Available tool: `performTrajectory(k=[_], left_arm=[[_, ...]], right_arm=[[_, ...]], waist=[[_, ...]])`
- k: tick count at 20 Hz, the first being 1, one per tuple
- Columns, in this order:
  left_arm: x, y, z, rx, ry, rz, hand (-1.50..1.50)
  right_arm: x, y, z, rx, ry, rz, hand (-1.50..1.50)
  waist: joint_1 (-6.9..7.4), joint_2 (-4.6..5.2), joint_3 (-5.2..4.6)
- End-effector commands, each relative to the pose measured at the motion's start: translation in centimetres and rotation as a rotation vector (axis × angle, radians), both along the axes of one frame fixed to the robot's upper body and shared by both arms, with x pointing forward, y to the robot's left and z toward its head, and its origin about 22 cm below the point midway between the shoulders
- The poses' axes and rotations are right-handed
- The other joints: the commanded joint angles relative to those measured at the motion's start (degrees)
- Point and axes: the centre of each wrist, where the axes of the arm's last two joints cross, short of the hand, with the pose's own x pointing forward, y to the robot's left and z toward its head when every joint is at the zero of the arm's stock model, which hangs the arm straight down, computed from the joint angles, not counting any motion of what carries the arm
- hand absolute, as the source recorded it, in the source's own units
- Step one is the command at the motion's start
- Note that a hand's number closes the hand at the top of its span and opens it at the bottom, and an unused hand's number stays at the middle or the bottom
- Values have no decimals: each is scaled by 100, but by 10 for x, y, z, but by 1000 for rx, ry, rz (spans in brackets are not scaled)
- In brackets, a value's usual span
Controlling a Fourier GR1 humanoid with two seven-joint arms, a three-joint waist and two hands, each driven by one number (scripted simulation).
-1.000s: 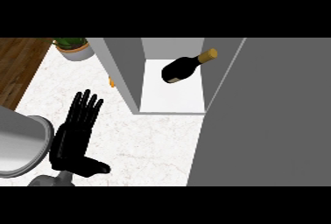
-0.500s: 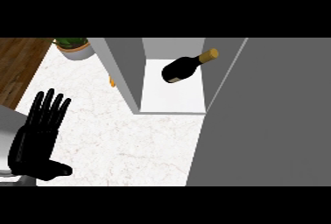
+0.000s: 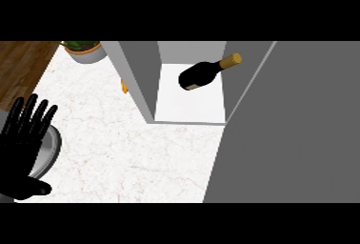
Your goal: Pick up the wine, place it into the cabinet and close the cabinet
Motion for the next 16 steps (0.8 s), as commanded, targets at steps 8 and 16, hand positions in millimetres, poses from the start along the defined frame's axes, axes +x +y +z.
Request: performTrajectory(k=[8, 16], left_arm=[[10, 10, 9, 5, -8, -27, -150], [8, 23, 13, 18, -24, -34, -150]], right_arm=[[0, 25, 33, 249, 33, 117, 150], [47, 59, 33, 196, -1, 73, 150]], waist=[[204, 73, -22], [358, 49, -24]])
